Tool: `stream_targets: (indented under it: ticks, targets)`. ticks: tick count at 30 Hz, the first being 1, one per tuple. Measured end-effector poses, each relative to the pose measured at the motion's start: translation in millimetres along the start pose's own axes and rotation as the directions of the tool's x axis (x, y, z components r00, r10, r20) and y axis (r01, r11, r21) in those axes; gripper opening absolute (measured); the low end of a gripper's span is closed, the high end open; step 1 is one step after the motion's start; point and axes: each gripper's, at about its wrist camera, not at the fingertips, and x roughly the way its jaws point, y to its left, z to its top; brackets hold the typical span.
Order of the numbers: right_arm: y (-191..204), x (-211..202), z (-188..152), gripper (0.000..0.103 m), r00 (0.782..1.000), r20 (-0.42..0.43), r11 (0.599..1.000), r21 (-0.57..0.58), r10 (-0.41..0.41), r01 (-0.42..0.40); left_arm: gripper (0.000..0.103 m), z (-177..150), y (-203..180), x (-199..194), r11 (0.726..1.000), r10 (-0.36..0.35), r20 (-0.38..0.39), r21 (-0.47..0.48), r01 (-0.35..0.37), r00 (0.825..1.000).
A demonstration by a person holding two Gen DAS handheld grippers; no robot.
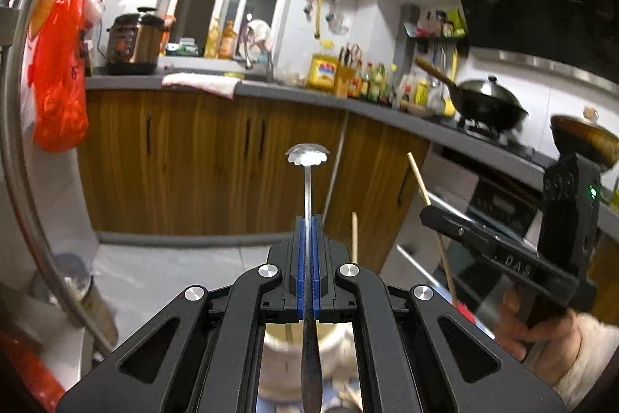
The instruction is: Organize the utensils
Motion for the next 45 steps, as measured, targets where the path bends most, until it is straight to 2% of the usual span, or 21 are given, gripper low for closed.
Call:
stream_targets:
  ticks: [7, 12, 18, 27, 38, 45]
  targets:
    - [-6.8, 25.9, 5.7, 0.006, 0.989, 0.141, 0.999, -0.001, -0.050, 0.050, 0.003, -2.0, 6.2, 25.9, 0.999, 0.047, 0.101, -0.002, -0.047, 0.994]
    - [-8.1, 47.1, -1.8, 0.006, 0.984, 0.155, 0.995, -0.014, -0.092, 0.096, 0.003, -8.2, 12.7, 36.4, 0.998, 0.055, 0.146, -0.025, -0.052, 0.988]
    - [-10.2, 58.5, -8.7, 0.006, 0.980, 0.158, 0.992, -0.016, -0.122, 0.126, 0.004, -19.6, 9.1, 47.4, 0.998, 0.056, 0.171, 0.002, -0.057, 0.984]
    - [-17.0, 55.9, -20.3, 0.006, 0.984, 0.133, 0.992, -0.007, -0.121, 0.123, 0.004, -32.9, 15.4, 44.0, 0.999, 0.046, 0.130, 0.003, -0.047, 0.990]
    - [-10.4, 20.6, -45.3, 0.006, 0.990, 0.074, 0.992, -0.027, -0.123, 0.125, 0.004, -50.5, 12.7, 25.4, 0.999, 0.042, 0.032, 0.023, -0.043, 0.999]
    - [1.5, 8.6, -59.3, 0.006, 0.990, 0.033, 0.989, -0.060, -0.135, 0.137, 0.004, -61.9, 7.2, 20.0, 0.995, 0.089, -0.041, 0.049, -0.087, 0.995]
